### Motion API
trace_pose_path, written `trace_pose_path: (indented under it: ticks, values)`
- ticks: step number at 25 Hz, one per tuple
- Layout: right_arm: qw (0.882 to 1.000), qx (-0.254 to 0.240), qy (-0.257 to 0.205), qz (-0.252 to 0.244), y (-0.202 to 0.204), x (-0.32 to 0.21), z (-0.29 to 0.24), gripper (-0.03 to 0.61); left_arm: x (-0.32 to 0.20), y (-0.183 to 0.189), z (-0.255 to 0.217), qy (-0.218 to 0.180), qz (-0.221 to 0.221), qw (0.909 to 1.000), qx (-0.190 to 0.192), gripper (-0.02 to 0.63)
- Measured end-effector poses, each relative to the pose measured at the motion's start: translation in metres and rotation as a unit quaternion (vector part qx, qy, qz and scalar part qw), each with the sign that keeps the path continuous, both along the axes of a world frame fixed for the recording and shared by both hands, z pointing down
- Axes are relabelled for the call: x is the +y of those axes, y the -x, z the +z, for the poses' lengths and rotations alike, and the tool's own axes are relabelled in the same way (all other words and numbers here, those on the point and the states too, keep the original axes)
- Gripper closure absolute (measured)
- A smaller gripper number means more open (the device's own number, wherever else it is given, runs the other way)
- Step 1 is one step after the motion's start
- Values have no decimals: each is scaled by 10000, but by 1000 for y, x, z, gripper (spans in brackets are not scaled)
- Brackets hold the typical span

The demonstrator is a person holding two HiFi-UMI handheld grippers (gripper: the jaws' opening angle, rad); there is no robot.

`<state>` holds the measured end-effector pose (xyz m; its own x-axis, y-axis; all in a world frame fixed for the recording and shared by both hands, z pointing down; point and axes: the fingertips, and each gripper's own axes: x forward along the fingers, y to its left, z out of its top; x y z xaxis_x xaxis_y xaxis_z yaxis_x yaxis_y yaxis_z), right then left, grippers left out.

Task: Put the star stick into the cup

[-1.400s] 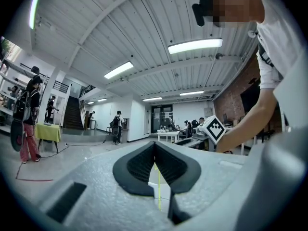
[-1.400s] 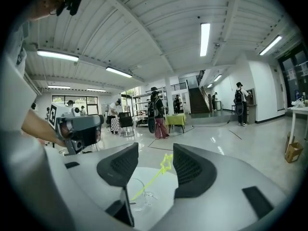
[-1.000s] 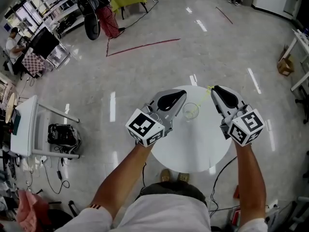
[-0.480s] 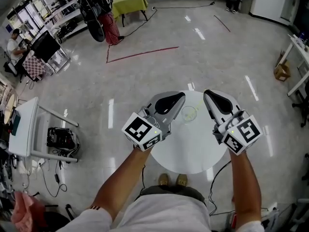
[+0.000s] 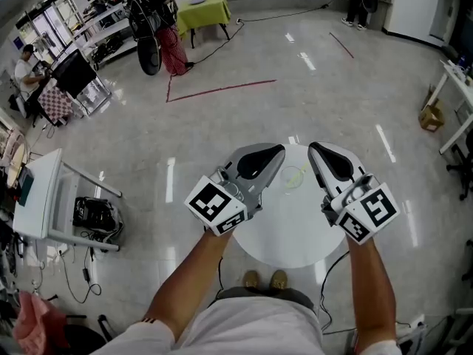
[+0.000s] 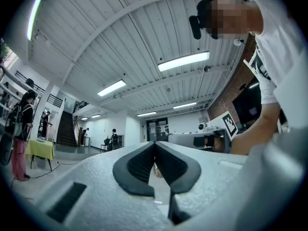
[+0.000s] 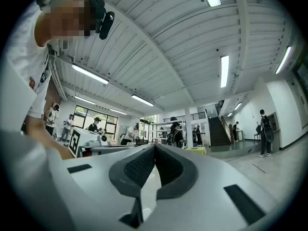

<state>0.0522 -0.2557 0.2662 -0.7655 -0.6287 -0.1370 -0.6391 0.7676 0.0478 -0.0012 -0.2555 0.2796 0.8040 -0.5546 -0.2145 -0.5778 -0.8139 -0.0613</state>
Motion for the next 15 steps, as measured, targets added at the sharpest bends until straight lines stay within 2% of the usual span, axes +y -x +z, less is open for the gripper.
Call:
trace_pose_path:
  ticks: [15]
  values:
    - [9999, -8, -73, 106, -3, 20, -6, 566, 18, 0, -13, -73, 66, 9998, 161, 598]
